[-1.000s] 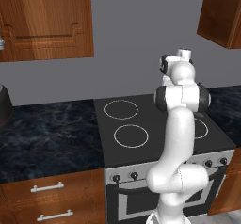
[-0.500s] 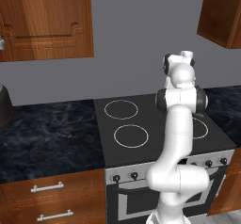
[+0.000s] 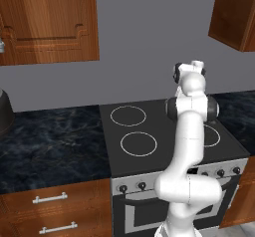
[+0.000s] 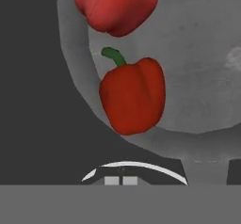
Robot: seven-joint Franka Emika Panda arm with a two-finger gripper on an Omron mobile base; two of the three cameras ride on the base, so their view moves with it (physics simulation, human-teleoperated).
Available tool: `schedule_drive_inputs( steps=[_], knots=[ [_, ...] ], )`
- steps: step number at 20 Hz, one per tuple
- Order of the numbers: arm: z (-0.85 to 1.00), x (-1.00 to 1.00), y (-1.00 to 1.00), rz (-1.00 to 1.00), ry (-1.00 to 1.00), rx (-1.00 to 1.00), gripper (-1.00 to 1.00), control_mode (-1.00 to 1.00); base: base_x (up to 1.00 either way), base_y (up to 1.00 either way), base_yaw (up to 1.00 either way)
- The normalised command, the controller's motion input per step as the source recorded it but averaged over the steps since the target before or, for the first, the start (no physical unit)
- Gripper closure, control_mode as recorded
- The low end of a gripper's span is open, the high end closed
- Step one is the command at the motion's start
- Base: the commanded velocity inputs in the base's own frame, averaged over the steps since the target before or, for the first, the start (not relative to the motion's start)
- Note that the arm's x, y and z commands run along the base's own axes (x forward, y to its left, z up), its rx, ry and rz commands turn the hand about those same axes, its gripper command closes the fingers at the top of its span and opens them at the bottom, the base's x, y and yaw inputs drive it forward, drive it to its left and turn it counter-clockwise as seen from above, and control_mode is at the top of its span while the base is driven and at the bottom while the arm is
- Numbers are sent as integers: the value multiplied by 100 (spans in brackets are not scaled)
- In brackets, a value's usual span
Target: Put the bell pepper and bell pepper in the pan. Then turn on the rear right burner and set the heat to medium.
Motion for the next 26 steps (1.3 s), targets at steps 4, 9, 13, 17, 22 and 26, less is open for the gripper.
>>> schedule_drive_inputs(
  steps=[4,9,13,17,22,26],
  knots=[
    [-8,0,0,6,0,1,100,-100,0,0,0],
    [4,-9,0,5,0,0,100,-100,0,0,0],
    [14,-51,0,5,-7,0,100,-100,0,0,0],
    [12,-97,0,5,-15,0,100,-100,0,0,0],
    [2,-100,1,4,-30,0,100,-100,0,0,0],
    [2,-100,15,4,-47,0,100,-100,0,0,0]
  ],
)
